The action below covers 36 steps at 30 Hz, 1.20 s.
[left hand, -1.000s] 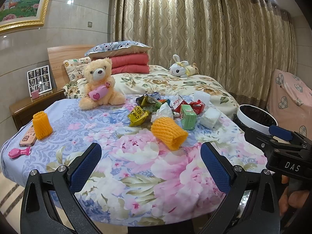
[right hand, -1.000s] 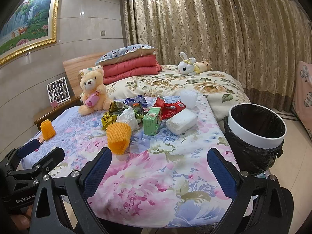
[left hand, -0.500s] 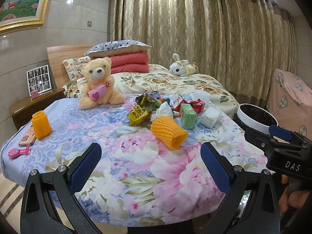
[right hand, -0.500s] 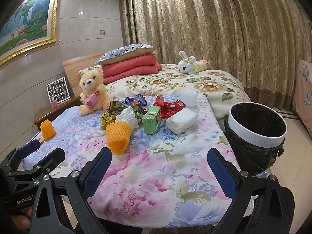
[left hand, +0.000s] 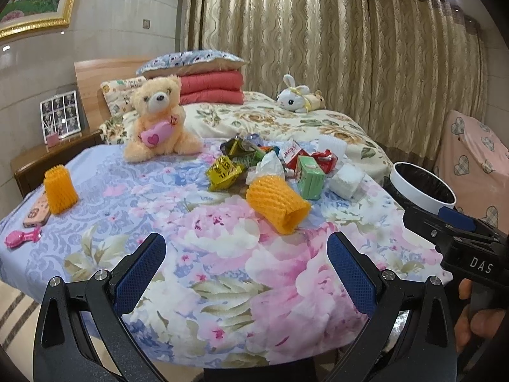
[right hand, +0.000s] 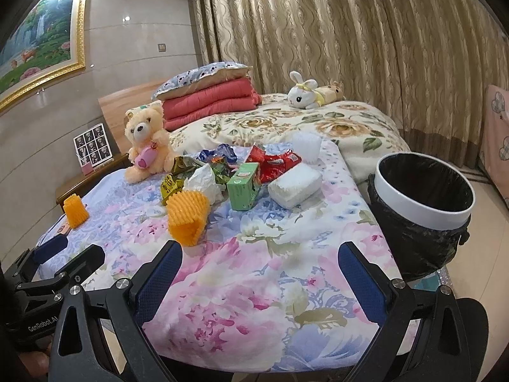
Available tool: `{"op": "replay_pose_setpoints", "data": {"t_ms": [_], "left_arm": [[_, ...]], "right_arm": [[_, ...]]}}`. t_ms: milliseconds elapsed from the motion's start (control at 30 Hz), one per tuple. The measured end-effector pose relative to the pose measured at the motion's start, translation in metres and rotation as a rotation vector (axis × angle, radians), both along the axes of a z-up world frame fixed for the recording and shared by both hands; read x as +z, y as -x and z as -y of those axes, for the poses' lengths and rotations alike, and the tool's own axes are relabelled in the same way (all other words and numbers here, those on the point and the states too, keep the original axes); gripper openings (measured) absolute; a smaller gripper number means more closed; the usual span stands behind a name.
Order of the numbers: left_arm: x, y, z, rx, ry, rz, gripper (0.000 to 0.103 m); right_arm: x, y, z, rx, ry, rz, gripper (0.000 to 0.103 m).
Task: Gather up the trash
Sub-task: 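Grasp the orange foam net with the left tool while the right tool grasps the green carton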
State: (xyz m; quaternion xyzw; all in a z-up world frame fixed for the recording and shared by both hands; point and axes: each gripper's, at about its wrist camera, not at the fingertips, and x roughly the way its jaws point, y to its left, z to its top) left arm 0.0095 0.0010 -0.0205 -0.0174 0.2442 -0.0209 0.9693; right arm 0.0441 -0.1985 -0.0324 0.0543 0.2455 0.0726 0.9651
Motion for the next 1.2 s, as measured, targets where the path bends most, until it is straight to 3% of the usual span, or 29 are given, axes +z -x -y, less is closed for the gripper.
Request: {"op": "replay_pose_setpoints", "data": {"t_ms": [233, 967, 1067, 1167, 1200], "left_arm": [[-0.007, -0.026, -0.001, -0.017, 0.048, -0.08, 0.103], [-0.029, -0.12, 0.021, -0.042, 0.068, -0.235, 0.102], [-0.035, -0.134, 0.023, -0.058, 0.056, -0.263, 0.092], [-0.045, -0.146, 0.019, -0.091, 0.082, -0.313, 0.06], [-0.047, -0.149, 0.017, -0.102, 0.096, -0.328, 0.044]], "right_arm": [[-0.006, -0.02, 0.011, -0.009, -0.022, -0.051, 0.099], [-0.03, -0.119, 0.027, -0.018, -0.104, -0.255, 0.099], [-0.032, -0.126, 0.019, 0.003, -0.105, -0.268, 0.099], [-0.034, -0.134, 0.014, 0.018, -0.114, -0.281, 0.098], [-0.034, -0.136, 0.011, 0.024, -0.116, -0.284, 0.098]]}}
